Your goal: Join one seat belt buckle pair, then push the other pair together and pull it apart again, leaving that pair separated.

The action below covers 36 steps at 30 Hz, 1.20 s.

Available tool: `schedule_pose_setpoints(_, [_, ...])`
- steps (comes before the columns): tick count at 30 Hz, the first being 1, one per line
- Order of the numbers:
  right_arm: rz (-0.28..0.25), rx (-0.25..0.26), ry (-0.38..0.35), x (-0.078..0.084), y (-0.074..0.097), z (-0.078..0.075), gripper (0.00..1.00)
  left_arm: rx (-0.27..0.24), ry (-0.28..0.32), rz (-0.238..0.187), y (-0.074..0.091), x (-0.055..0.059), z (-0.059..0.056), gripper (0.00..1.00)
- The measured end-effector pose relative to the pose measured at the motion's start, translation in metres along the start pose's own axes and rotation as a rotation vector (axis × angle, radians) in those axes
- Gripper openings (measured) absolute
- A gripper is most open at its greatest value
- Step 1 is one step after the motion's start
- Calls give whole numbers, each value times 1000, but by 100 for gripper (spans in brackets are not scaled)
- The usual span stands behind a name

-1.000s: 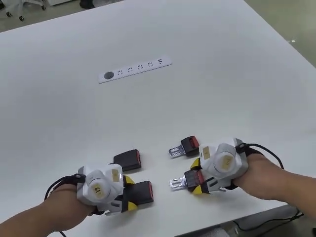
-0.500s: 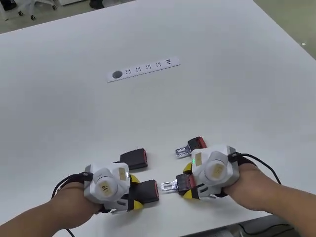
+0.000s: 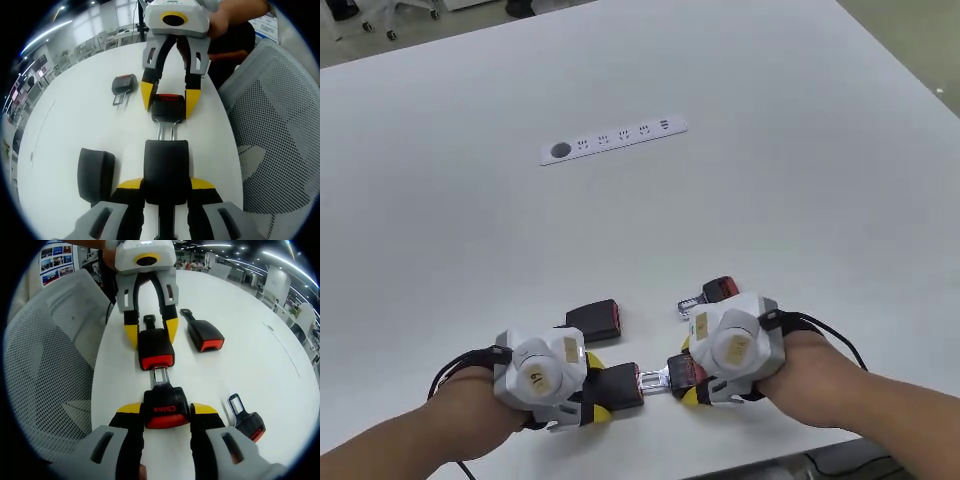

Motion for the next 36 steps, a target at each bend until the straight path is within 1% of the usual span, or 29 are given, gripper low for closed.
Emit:
schedule_pose_setpoints(4, [4,8,7,0,1,0,35,0,1,3,0,0,0,33])
schedule_pose_setpoints(12, [-14,10,16,-3,-4,1,35,-1,4,10,-1,-1,0,33])
schedule_pose_setpoints(21, [-57,-5,9,-8,-10,1,34,0,-1,-4,0,-2,0,33])
schedule_pose_setpoints(24, [-73,-17,9,-8,-10,1,34,5,-17,-4,0,-2,0,33])
schedule_pose_setpoints(27, [-71,-25,22,-11,-11,0,33,10,-21,0,-1,-1,1,32])
schedule_pose_setpoints(29, [-67,-35,28,-13,-13,-3,33,11,-17,-6,-1,-1,2,32])
schedule_pose_setpoints(31, [-58,-43,38,-15,-14,-2,33,11,-15,-10,-1,-1,2,32])
schedule_pose_setpoints(36, [-61,-36,30,-16,-15,0,33,11,-17,-16,-1,-1,2,32])
Point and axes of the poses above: the centre of the closed fingertips' face, and the gripper's own axes: y roughly backward along the fingers, z roughly to its left, x roughly out of its underside, the point moved 1 cm from there along y, roughly backward along the fingers, and after that the axes turned 2 degrees about -x, right-handed, at the moved point
